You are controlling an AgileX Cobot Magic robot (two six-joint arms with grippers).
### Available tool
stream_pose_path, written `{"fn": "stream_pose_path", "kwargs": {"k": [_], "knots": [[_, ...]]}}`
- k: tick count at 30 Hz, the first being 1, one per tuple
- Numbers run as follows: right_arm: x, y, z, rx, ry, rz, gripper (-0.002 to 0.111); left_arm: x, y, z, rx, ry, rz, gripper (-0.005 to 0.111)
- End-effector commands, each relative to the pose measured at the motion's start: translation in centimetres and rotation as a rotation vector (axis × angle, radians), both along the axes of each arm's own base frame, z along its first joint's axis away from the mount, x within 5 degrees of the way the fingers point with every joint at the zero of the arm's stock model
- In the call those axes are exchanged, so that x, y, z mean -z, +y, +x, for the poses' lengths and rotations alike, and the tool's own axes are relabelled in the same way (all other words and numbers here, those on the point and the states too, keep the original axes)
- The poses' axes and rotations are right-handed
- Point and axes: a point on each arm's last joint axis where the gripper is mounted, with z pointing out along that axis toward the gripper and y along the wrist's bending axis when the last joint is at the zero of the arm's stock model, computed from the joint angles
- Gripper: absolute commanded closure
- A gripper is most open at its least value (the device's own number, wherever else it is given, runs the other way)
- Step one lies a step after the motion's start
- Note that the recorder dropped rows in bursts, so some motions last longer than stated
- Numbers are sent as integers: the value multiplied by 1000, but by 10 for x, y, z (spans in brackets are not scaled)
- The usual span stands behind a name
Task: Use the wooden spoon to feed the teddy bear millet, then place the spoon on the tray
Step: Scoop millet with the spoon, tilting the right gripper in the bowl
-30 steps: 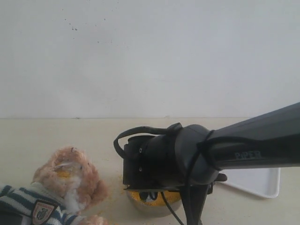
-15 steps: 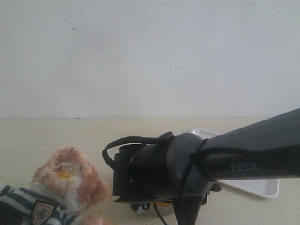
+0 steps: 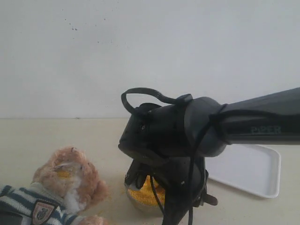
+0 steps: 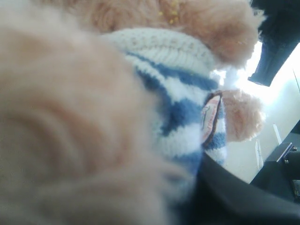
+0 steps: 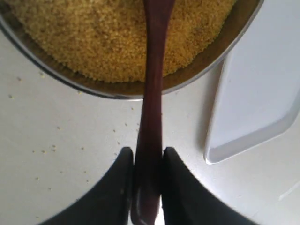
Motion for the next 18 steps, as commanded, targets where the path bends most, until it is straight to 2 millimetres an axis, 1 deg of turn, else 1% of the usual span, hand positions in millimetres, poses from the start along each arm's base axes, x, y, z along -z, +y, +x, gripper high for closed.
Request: {"fn": "stream_pose_path", "kwargs": {"k": [1,3,9,11,13,18], "knots": [[-7,-13,8,73,49,59,108,-3,-1,-1,2,-13,-18,103],[-12,-20,11,112,75,102,108,-3,-1,-1,3,-13,-20,103],[-29,-32,14,150,85,166,108,-3,-1,-1,3,-13,-20,103],[-31,-34,13,154,112,191,108,-3,-1,-1,3,-13,-20,103],[-31,-31,9,139,165,226,108,-3,-1,-1,1,-13,-17,103],[-33,-30,7,141,176,242,108,-3,-1,-1,1,-13,-17,103]]}}
